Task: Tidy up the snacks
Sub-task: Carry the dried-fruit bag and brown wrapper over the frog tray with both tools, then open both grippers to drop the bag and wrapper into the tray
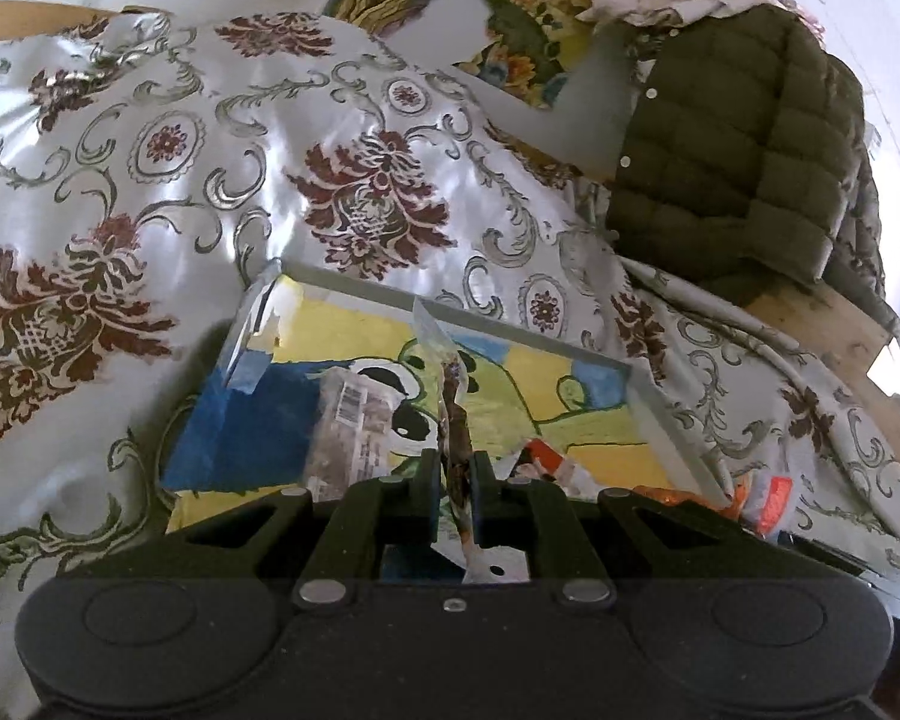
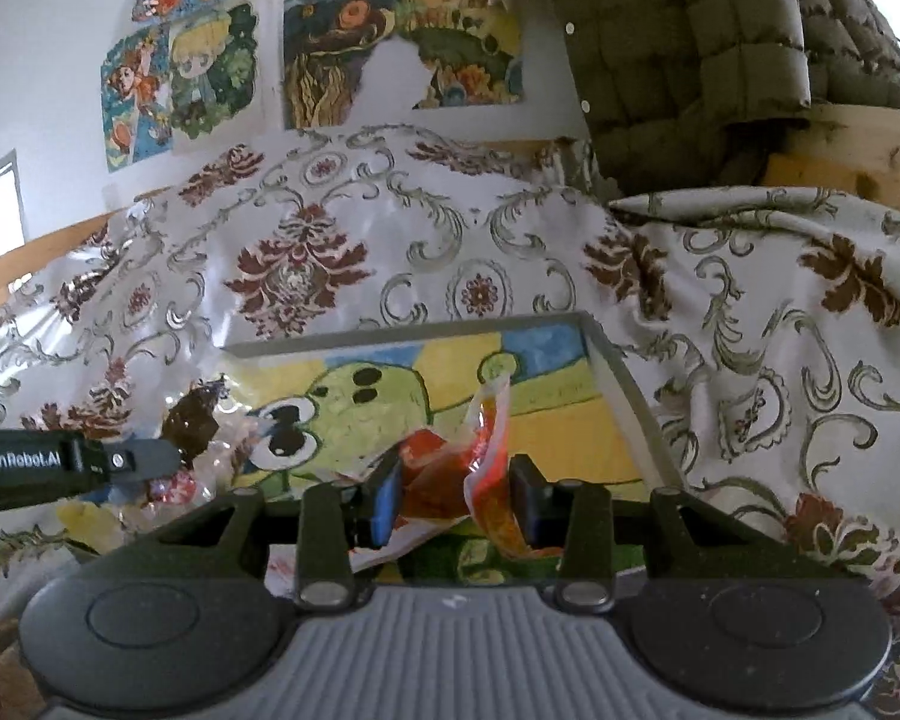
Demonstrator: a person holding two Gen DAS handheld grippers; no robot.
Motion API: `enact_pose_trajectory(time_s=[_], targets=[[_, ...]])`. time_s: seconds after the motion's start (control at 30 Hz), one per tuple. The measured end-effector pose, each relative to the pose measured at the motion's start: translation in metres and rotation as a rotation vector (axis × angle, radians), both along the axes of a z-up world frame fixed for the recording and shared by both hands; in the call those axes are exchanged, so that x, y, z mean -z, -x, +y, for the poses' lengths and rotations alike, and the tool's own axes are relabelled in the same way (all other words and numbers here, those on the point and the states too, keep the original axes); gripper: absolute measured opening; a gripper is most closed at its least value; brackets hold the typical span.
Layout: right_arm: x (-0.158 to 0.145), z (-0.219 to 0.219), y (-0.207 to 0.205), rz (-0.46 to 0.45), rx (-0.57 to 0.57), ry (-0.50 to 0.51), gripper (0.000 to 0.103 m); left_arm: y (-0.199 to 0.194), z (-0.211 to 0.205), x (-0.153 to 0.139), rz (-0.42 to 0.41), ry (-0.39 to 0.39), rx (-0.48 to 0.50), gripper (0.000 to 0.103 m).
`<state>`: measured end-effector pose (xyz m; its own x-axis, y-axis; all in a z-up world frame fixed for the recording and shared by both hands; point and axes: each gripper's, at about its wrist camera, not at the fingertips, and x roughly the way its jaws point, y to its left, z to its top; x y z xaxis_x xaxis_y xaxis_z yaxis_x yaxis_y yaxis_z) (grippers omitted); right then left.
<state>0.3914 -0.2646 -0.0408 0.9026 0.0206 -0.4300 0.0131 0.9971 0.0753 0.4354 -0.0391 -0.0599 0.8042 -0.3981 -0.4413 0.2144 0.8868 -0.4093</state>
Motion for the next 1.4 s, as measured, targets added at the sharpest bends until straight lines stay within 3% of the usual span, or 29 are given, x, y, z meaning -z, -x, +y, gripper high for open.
enact_pose_trajectory(time_s=[0.37,0.43,0.6,0.73,0.97,1.17,1.4], targets=[[0.008,0.005,0.001,0.053,0.006,0.037,0.052,0.001,-0.014,0.010,0.042,-0.105,0.003,0.018],[0.007,0.008,0.003,0.050,0.007,0.061,0.060,0.002,-0.014,0.010,0.050,-0.103,-0.001,0.019],[0.001,0.007,0.010,0.046,0.019,0.081,0.079,0.009,-0.013,0.002,0.034,-0.091,-0.015,0.044],[-0.007,0.002,0.019,0.032,0.039,0.075,0.087,0.023,-0.011,-0.012,-0.014,-0.089,-0.041,0.069],[-0.034,-0.003,0.046,-0.032,0.047,0.064,0.102,0.057,-0.009,-0.044,-0.119,-0.173,-0.085,0.099],[-0.061,-0.002,0.076,-0.109,0.033,0.072,0.103,0.097,-0.006,-0.072,-0.182,-0.204,-0.112,0.102],[-0.076,-0.005,0.124,-0.191,0.040,0.060,0.103,0.150,0.003,-0.087,-0.214,-0.176,-0.152,0.102]])
